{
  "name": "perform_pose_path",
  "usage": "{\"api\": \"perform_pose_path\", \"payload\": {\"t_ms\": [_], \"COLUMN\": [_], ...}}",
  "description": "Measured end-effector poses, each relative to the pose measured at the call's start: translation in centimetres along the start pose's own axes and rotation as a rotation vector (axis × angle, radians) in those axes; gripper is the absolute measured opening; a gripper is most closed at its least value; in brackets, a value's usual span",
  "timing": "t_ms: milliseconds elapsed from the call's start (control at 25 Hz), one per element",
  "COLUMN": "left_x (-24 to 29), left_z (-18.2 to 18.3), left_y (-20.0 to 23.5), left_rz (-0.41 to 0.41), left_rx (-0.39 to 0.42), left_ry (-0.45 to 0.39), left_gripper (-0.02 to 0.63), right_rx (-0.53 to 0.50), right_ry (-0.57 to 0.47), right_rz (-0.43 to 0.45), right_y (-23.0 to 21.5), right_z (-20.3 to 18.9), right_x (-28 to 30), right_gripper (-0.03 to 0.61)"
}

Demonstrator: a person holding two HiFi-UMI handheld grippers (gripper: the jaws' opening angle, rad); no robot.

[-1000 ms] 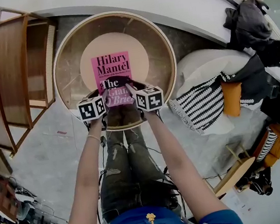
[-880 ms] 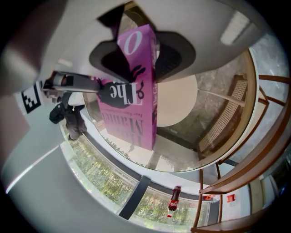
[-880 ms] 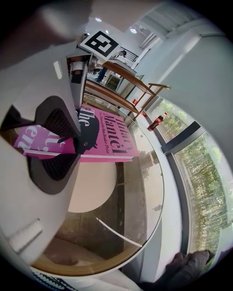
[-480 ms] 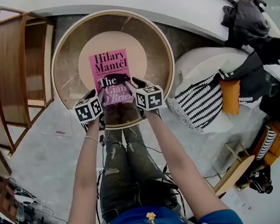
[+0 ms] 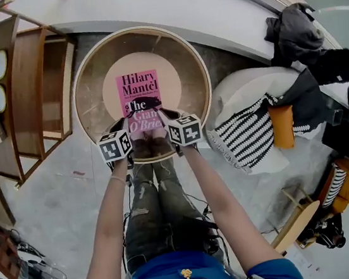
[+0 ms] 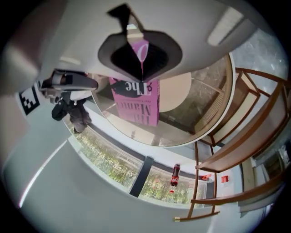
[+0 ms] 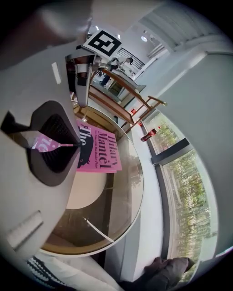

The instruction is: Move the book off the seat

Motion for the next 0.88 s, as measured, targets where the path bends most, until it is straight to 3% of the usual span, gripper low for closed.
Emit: {"api": "perform_pose_path", "payload": {"t_ms": [360,640,880], "left_x": [-7.5,-13.3,-18.4], "left_z": [-0.5,0.7,1.5], "left_y": [-4.0,-7.7,-11.4], "left_rz": [-0.050,-0.127,-0.181], "left_rx": [0.016,0.039,0.109], "left_ry": [-0.039,-0.148,-0.259], "left_gripper": [0.002,0.002,0.002], "right_rx": [-0.122,-0.218,-0.301], "right_ry": [-0.011,-0.110,-0.249], "right_rz": [0.056,0.130,0.181], "right_y": [4.8,7.8,10.8], "right_z": [2.0,5.1,7.8], "right_x": [-6.7,-12.8,-18.9], "right_gripper": [0.000,0.000,0.000]}}
Point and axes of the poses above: the fingertips, and each gripper's own axes: x forward along the fingers, y to its left, z out of its top, the point moved 8 cm from there along -x, backward along the fingers, and after that the axes turned 4 degrees about -x, right-handed, at the moved point
